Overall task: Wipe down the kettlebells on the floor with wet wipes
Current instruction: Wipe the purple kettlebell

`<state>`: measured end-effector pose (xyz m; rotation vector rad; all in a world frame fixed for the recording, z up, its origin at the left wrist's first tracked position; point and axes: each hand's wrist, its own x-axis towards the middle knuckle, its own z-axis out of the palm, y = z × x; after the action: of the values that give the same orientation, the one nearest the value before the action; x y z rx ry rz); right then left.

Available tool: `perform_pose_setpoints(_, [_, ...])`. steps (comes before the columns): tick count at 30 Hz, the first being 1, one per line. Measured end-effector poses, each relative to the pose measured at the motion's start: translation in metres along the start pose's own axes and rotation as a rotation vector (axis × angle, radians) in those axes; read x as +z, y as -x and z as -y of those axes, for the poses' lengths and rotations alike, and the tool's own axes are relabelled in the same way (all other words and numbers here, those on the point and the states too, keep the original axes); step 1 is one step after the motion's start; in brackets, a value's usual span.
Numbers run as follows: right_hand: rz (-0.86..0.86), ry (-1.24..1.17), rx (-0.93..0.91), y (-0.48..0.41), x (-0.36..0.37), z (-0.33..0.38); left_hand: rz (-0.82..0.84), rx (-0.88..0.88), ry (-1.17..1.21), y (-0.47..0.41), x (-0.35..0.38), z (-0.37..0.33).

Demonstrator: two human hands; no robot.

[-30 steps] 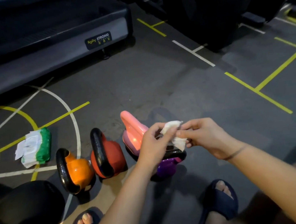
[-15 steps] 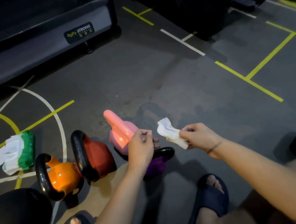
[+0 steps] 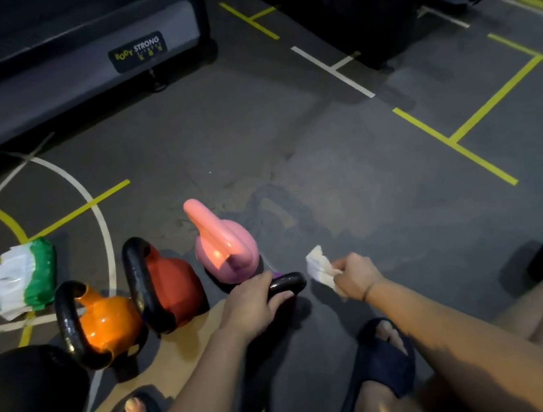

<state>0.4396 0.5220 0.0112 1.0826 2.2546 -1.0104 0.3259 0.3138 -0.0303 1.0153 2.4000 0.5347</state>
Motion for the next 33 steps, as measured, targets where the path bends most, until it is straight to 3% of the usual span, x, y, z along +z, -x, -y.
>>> perform_pose_setpoints(7, [0.279,-0.067,-0.279,0.007,0.086,0.038,0.009,-0.193,0.341,0.038,-0.011,0.056])
perform_pose_setpoints(14, [-0.007,0.037,-0.494,-0.013,0.095,0.036,0.061,-0.182,0.383,0.052,-0.01,0.07])
perform_pose_setpoints(18, [-0.137,0.009,-0.495,-0.025,0.098,0.049,0.093,-0.175,0.347,0.049,-0.012,0.071])
perform_pose_setpoints(25, [-0.029,0.026,-0.502,-0.044,0.091,0.058,0.103,-0.12,0.259,0.046,-0.013,0.067])
perform_pose_setpoints(29, [0.043,-0.085,-0.406,-0.029,0.102,0.058,0.094,-0.088,0.207,0.046,-0.012,0.061])
perform_pose_setpoints(33, [-0.069,-0.158,-0.423,-0.019,0.115,0.062,0.101,-0.096,0.195,0.045,-0.012,0.061])
